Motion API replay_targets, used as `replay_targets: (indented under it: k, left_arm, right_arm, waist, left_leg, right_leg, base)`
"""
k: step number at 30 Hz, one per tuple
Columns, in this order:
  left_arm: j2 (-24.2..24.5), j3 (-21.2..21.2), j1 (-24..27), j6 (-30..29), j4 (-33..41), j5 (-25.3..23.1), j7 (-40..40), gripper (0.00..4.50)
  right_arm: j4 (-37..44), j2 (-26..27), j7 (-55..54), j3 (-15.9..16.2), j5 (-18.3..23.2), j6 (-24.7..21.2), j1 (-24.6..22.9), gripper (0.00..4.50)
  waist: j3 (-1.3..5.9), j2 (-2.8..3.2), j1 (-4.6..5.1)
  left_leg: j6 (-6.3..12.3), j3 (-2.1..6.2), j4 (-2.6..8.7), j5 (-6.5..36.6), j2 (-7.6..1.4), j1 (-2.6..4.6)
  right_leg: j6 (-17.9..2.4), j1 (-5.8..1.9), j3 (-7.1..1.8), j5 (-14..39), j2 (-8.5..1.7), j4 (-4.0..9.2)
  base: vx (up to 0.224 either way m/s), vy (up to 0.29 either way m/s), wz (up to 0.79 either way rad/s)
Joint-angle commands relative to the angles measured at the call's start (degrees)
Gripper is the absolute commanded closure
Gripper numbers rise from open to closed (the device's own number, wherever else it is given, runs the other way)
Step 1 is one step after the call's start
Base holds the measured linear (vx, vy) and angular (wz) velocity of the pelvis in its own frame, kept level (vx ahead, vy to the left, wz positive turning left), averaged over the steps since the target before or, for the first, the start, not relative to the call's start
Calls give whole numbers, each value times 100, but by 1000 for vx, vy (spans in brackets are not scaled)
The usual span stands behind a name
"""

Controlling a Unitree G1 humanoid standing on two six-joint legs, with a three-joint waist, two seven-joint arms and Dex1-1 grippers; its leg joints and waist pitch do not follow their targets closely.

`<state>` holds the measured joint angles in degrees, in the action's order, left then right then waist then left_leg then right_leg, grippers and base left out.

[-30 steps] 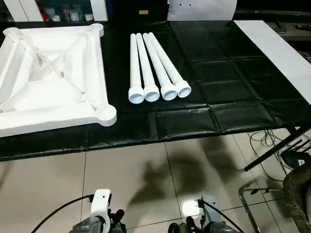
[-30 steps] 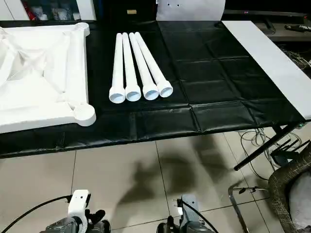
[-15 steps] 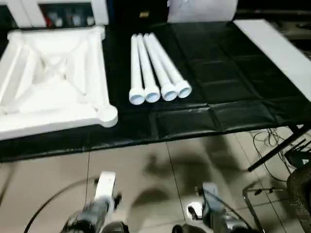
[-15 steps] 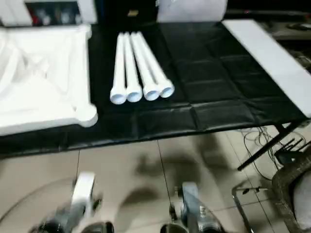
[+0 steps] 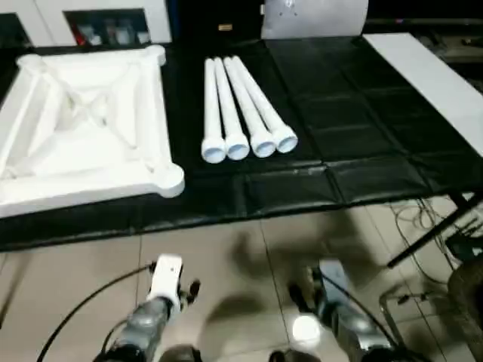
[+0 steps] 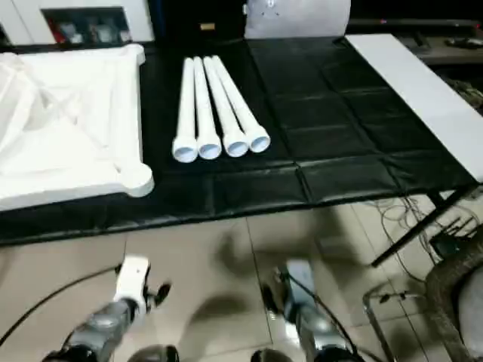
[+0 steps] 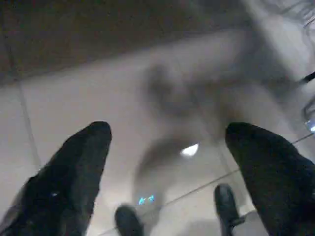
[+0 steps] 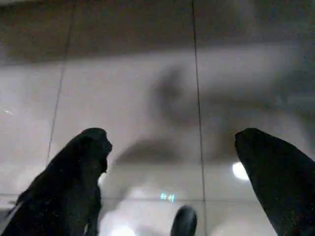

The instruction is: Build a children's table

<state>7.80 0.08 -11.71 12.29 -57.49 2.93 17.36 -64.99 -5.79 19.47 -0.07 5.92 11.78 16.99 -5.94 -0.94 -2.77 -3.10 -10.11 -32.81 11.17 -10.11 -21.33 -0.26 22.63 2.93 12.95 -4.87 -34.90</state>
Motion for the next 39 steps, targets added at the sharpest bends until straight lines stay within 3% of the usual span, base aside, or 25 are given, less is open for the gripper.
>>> replay_targets:
  k: [1, 3, 6, 7, 8, 10, 12, 14, 16, 18, 20, 22, 23, 27, 29, 30, 31, 32, 33, 34, 35, 36, 37, 38, 39]
  left_arm:
    - [138, -127, 469, 153, 782, 134, 400, 6]
    - [228, -206, 914, 136, 1577, 279, 654, 6]
    - [433, -334, 1907, -57, 3405, 608, 1023, 6]
    - [433, -334, 1907, -57, 3405, 608, 1023, 6]
    - [554, -376, 2389, -221, 4340, 820, 1148, 6]
    - [619, -376, 2616, -319, 4813, 919, 1201, 6]
    - [815, -353, 3092, -469, 5845, 1168, 1264, 6]
    - [1006, -268, 3526, -715, 6768, 1354, 1299, 6]
    - [1154, -80, 3925, -979, 7643, 1616, 1231, 6]
    - [1173, 12, 4018, -1079, 7939, 1701, 1149, 6]
    - [1208, 157, 4018, -1346, 8513, 1883, 976, 6]
    - [1207, 277, 3697, -1661, 8886, 2012, 705, 6]
    - [1205, 320, 3511, -1803, 9023, 2042, 576, 6]
    - [1155, 423, 2569, -2380, 9181, 1937, -21, 6]
    - [949, 460, 1959, -2725, 8905, 1722, -488, 6]
    - [779, 413, 1521, -2856, 8537, 1479, -740, 6]
    - [777, 412, 1518, -2856, 8533, 1476, -741, 6]
    - [694, 341, 1308, -2850, 8267, 1295, -849, 6]
    - [548, 187, 998, -2771, 7859, 1078, -971, 6]
    - [548, 187, 998, -2771, 7859, 1078, -971, 6]
    - [505, 135, 931, -2792, 7792, 1072, -1011, 6]
    - [433, -37, 782, -2862, 7618, 910, -1155, 6]
    - [419, -60, 760, -2876, 7597, 899, -1174, 6]
    - [374, -123, 697, -2925, 7534, 853, -1231, 6]
    - [335, -180, 642, -2963, 7481, 793, -1286, 6]
  right_arm:
    - [540, -98, 172, 23, 33, 121, -309, 0]
    - [1285, -209, 346, 94, 51, 37, -633, 0]
    - [3275, -434, 695, 273, 232, -416, -1494, 0]
    - [3275, -434, 695, 273, 232, -416, -1494, 0]
    - [4337, -548, 875, 331, 442, -708, -1935, 0]
    - [4827, -625, 937, 360, 543, -841, -2137, 0]
    - [5934, -849, 1046, 425, 816, -1111, -2579, 0]
    - [6848, -1033, 1034, 402, 875, -1395, -2953, 0]
    - [7798, -1246, 1001, 272, 1010, -1711, -3311, 0]
    - [8100, -1283, 990, 199, 1130, -1844, -3379, 0]
    - [8630, -1315, 861, 65, 1251, -2155, -3394, 0]
    - [9003, -1280, 663, -2, 1435, -2405, -3213, 0]
    - [9140, -1244, 555, -34, 1518, -2498, -3097, 0]
    - [9398, -901, -183, -196, 1617, -2922, -2404, 0]
    - [9274, -678, -554, -204, 1380, -3104, -1966, 0]
    - [9050, -551, -730, -107, 1041, -3162, -1702, 0]
    - [9048, -550, -732, -105, 1037, -3161, -1700, 0]
    - [8861, -499, -799, -6, 863, -3198, -1604, 0]
    - [8516, -459, -968, 185, 469, -3149, -1440, 0]
    - [8516, -459, -968, 185, 469, -3149, -1440, 0]
    - [8440, -479, -1019, 225, 395, -3103, -1394, 0]
    - [8267, -453, -1158, 298, 372, -3140, -1213, 0]
    - [8247, -447, -1174, 306, 374, -3140, -1187, 0]
    - [8192, -406, -1206, 319, 417, -3174, -1101, 0]
    - [8131, -365, -1249, 317, 433, -3210, -1017, 0]
  waist:
    - [221, -18, 3]
    - [231, -14, 1]
    - [135, -46, -16]
    - [107, -53, -26]
    - [69, -47, -9]
    - [-56, -35, -34]
    - [-123, -39, -47]
    - [-158, -76, -50]
    - [-126, -82, -61]
    - [-101, -76, -57]
    - [-45, -147, -41]
    - [-48, -69, -48]
    - [15, -110, -35]
    - [83, -82, -17]
    - [137, -86, 4]
    - [161, -106, -17]
    - [227, -122, -57]
    - [252, -84, -106]
    - [254, -98, -139]
    - [261, -102, -181]
    - [280, -64, -229]
    - [324, 22, -192]
    - [410, 116, -82]
    - [410, 116, -82]
    - [454, 163, 30]
  left_leg:
    - [782, 76, 400, 854, -415, 33]
    - [987, 72, 365, 614, -404, 10]
    - [1144, 70, 360, 513, -431, -32]
    - [1134, 77, 387, 588, -432, -36]
    - [1063, 67, 437, 921, -439, -25]
    - [667, 92, 549, 1741, -472, -11]
    - [377, 116, 588, 2067, -461, 4]
    - [290, 108, 603, 1994, -450, -1]
    - [315, 88, 573, 1596, -407, -3]
    - [385, 80, 532, 1224, -390, 11]
    - [446, 64, 475, 851, -357, 21]
    - [495, 69, 445, 551, -336, 27]
    - [474, 70, 410, 315, -318, 50]
    - [362, 56, 362, 173, -264, 57]
    - [461, -7, 320, 158, -207, 24]
    - [642, -27, 270, 181, -149, -17]
    - [896, -28, 177, 152, -106, -74]
    - [1044, 17, 88, 152, -99, -126]
    - [1203, 113, -40, 226, -148, -184]
    - [1196, 216, -146, 273, -197, -225]
    - [1165, 245, -140, 261, -238, -217]
    - [1225, 210, 40, 118, -280, -129]
    - [1428, 111, 175, -339, -253, 155]
    - [1428, 111, 175, -339, -253, 155]
    - [1632, 138, 172, -558, -233, 280]
  right_leg:
    - [-1649, -220, -291, -145, -426, 374]
    - [-1622, -213, -288, -593, -406, 323]
    - [-1490, -184, -285, -942, -362, 307]
    - [-1432, -200, -287, -871, -353, 326]
    - [-1413, -171, -291, -419, -342, 368]
    - [-1195, -117, -333, 874, -355, 498]
    - [-956, -105, -376, 1585, -364, 561]
    - [-820, -93, -398, 1535, -333, 570]
    - [-708, -108, -393, 1102, -282, 547]
    - [-708, -113, -384, 463, -255, 500]
    - [-753, -150, -365, -111, -226, 433]
    - [-795, -150, -353, -564, -224, 390]
    - [-854, -182, -347, -883, -203, 346]
    - [-914, -220, -337, -854, -198, 294]
    - [-930, -252, -397, -774, -266, 289]
    - [-993, -299, -462, -611, -377, 328]
    - [-1034, -376, -544, -498, -532, 392]
    - [-1048, -435, -630, -486, -693, 443]
    - [-1121, -471, -757, -215, -932, 582]
    - [-1299, -514, -824, 276, -1090, 664]
    - [-1397, -526, -806, 437, -1092, 668]
    - [-1546, -446, -597, 435, -805, 573]
    - [-1553, -229, -288, 64, -255, 294]
    - [-1553, -229, -288, 64, -255, 294]
    - [-1273, -78, -83, 28, -21, 139]
  base:
    - [0, 0, 0]
    - [0, 0, 0]
    - [0, 0, 0]
    - [0, 0, 0]
    - [0, 0, 0]
    - [0, 0, 0]
    - [0, 0, 0]
    - [0, 0, 0]
    - [0, 0, 0]
    - [0, 0, 0]
    - [0, 0, 0]
    - [0, 0, 0]
    - [0, 0, 0]
    - [0, 0, 0]
    - [0, 0, 0]
    - [0, 0, 0]
    - [-63, 13, -1]
    - [0, 0, 0]
    - [0, 0, 0]
    - [-34, 81, -1]
    - [-36, 113, 1]
    - [-36, 113, 1]
    - [-27, 135, 9]
    - [-40, 153, 6]
    - [-40, 153, 6]
